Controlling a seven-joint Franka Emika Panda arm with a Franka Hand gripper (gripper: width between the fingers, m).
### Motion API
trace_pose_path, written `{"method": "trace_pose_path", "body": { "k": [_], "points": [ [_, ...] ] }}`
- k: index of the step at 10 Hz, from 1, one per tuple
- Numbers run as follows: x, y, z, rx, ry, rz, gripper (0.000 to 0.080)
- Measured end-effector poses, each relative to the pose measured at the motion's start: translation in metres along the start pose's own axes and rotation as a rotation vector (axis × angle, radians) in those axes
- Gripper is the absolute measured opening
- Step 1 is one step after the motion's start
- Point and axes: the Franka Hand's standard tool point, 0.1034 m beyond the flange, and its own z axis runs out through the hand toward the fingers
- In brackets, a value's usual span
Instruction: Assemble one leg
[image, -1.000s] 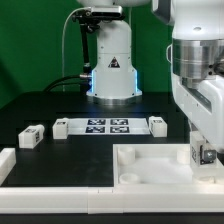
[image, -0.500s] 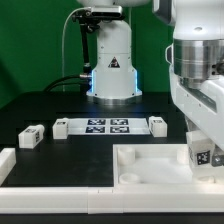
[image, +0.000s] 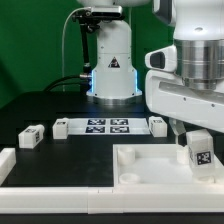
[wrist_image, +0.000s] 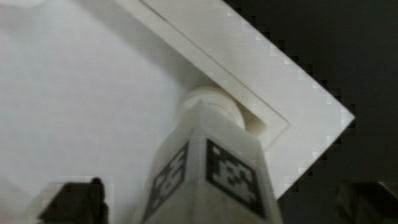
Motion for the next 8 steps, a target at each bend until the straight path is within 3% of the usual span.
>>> {"method": "trace_pose_path", "body": {
  "k": [4,8],
  "points": [
    [0.0020,0.0015,-0.0002,-0.003,0.002,-0.451,0.0649],
    [0.0029,0.0026,0.0001,-0.011,0.005,-0.721,0.0649]
  ]
}}
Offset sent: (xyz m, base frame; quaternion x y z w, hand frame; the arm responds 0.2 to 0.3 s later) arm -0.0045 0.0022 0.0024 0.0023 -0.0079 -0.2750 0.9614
